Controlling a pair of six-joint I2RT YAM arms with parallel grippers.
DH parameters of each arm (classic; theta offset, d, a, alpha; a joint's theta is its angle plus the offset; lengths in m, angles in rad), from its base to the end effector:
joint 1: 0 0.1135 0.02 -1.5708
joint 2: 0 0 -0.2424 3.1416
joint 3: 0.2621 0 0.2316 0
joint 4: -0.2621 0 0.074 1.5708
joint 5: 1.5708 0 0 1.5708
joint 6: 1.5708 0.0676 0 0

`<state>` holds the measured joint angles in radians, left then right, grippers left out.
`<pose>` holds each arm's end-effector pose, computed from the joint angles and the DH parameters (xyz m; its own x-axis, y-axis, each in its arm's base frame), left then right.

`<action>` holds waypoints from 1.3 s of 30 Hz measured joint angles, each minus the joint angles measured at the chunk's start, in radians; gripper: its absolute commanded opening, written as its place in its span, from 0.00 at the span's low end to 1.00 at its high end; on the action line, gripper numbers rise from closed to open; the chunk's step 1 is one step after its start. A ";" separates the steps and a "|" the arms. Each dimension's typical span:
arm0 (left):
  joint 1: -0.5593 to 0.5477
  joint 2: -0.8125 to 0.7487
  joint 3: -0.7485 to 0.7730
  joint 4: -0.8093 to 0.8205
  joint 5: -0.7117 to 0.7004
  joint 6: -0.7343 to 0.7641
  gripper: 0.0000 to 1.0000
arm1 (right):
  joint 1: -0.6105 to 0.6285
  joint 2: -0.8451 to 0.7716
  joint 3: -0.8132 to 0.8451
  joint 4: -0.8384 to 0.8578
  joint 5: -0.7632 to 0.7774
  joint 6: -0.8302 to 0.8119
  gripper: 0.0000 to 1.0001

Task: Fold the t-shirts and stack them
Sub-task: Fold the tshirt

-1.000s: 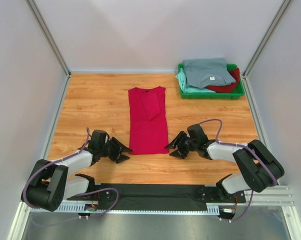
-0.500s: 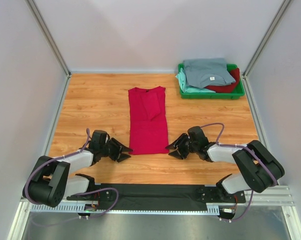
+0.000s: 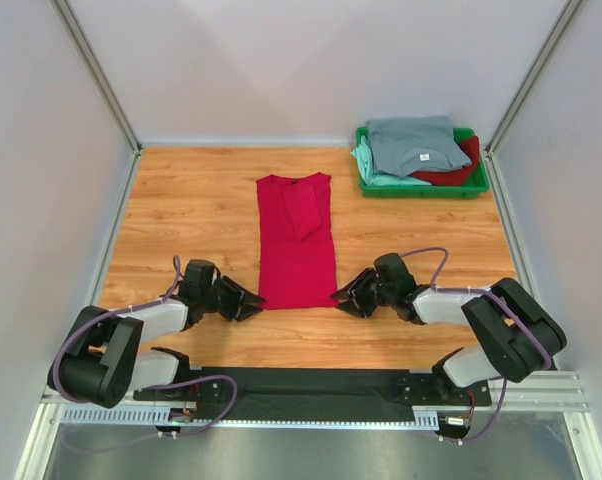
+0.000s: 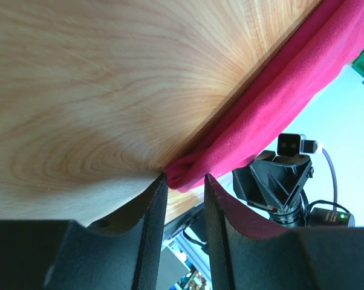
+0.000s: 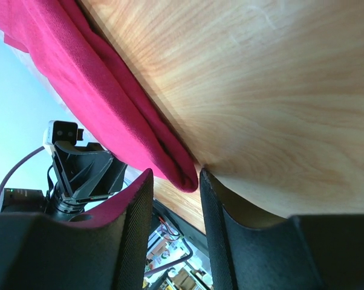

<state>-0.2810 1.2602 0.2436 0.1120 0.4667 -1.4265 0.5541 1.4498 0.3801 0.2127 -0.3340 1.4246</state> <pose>0.1815 -0.0841 0.0800 -0.6181 -0.7414 0.2612 -0.6735 0.3281 -0.6624 0.1934 0.1457 0.0826 -0.7660 0.6252 0.1498 0.5369 0.4941 0.6838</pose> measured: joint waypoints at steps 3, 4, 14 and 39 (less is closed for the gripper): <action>0.000 0.002 0.000 0.001 -0.003 0.000 0.36 | 0.000 0.009 0.000 0.014 0.000 0.004 0.37; 0.000 0.004 0.000 0.002 -0.003 0.000 0.36 | 0.000 0.011 0.000 0.017 0.000 0.006 0.36; 0.000 0.053 0.002 0.043 0.003 0.006 0.12 | 0.001 0.060 0.018 0.035 0.003 0.017 0.09; -0.092 -0.730 -0.039 -0.639 -0.056 0.158 0.00 | 0.223 -0.278 0.010 -0.353 -0.042 -0.300 0.00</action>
<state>-0.3729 0.5304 0.2043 -0.5274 0.4107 -1.2682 0.7773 1.1721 0.3901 -0.1402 -0.3763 1.1248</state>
